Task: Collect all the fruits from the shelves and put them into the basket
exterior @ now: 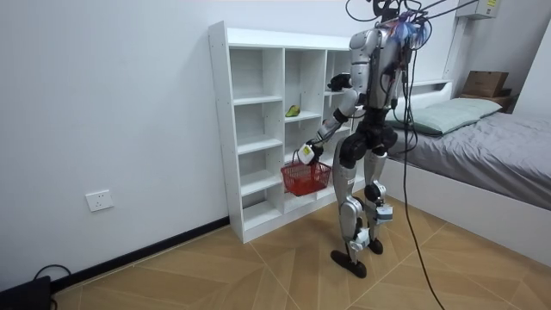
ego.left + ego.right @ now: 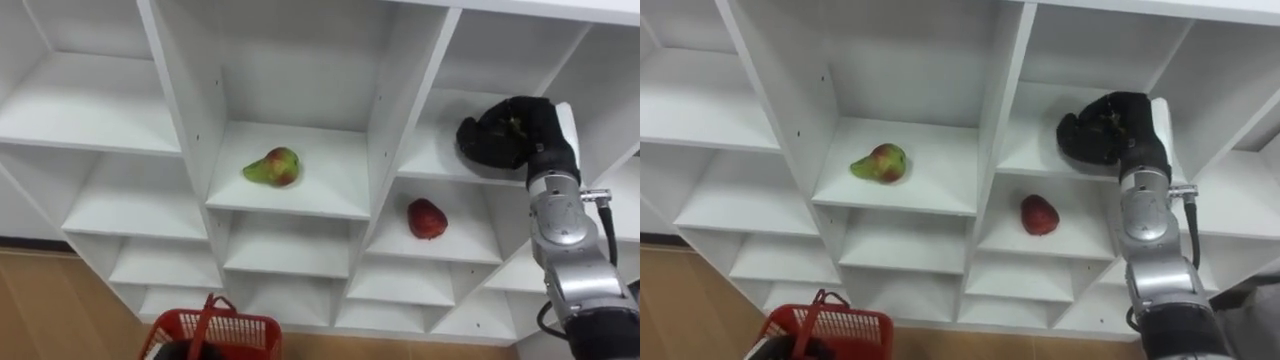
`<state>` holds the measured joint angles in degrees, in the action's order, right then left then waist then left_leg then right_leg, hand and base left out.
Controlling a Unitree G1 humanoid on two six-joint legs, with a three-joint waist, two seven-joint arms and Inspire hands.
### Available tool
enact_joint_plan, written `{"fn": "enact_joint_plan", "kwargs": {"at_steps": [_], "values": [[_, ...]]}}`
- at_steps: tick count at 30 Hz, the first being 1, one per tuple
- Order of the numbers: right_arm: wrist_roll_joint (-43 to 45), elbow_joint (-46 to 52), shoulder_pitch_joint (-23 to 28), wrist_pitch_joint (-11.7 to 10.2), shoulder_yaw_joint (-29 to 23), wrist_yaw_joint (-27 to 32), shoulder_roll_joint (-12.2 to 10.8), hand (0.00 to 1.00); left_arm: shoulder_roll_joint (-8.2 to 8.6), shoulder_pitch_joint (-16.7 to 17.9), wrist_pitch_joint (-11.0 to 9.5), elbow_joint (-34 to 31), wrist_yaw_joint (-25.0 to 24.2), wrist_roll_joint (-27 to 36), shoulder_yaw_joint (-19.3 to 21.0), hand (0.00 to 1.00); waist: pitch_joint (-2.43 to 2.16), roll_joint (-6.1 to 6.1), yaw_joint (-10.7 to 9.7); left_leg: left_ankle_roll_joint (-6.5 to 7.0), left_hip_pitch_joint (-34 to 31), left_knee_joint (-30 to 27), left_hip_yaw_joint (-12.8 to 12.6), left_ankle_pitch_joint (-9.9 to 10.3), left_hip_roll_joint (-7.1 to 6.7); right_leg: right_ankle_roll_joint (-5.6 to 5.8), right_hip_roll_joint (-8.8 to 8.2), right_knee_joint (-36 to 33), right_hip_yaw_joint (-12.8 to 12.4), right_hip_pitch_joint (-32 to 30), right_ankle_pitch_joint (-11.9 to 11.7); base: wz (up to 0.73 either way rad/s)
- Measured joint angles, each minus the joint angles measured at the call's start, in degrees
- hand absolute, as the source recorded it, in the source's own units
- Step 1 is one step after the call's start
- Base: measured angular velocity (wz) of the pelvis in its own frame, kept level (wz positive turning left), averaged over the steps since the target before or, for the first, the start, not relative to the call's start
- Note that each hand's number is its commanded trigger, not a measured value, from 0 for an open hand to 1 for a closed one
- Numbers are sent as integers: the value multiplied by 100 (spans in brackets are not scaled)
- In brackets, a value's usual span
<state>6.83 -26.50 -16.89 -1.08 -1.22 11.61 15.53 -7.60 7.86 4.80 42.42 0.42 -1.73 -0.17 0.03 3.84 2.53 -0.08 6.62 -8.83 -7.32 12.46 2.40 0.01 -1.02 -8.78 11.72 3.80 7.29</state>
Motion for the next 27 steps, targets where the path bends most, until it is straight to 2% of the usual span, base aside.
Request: {"fn": "enact_joint_plan", "kwargs": {"at_steps": [5, 14, 20, 27], "values": [[99, 99, 29, 2, 68, -21, -88, 100, 43, -133, 0, -546, -127, 240, -193, 100, 0, 12, -87, 0, 18, -26, -1, 0, 2, 0, -2, 1, -4, -4, 0, 0], [104, 286, 197, -8, 225, -53, -170, 100, 61, -276, -7, -1097, -290, 904, -581, 100, -8, 68, -102, 0, 48, -55, -40, 0, 0, -2, -1, -6, -41, 8, -1, -2], [100, 290, 214, -40, 224, -48, -224, 100, 111, -318, -36, -1334, -363, 903, -794, 100, -4, 62, -143, 0, 24, -57, -40, 0, 3, -5, 6, -5, -56, 10, -3, 0], [99, 425, 283, -80, 224, -65, -226, 100, 134, -316, -37, -1328, -516, 909, -807, 100, -2, 60, -160, 0, 18, -53, -68, 1, 8, -7, 8, -2, -65, -25, -5, 0]]}}
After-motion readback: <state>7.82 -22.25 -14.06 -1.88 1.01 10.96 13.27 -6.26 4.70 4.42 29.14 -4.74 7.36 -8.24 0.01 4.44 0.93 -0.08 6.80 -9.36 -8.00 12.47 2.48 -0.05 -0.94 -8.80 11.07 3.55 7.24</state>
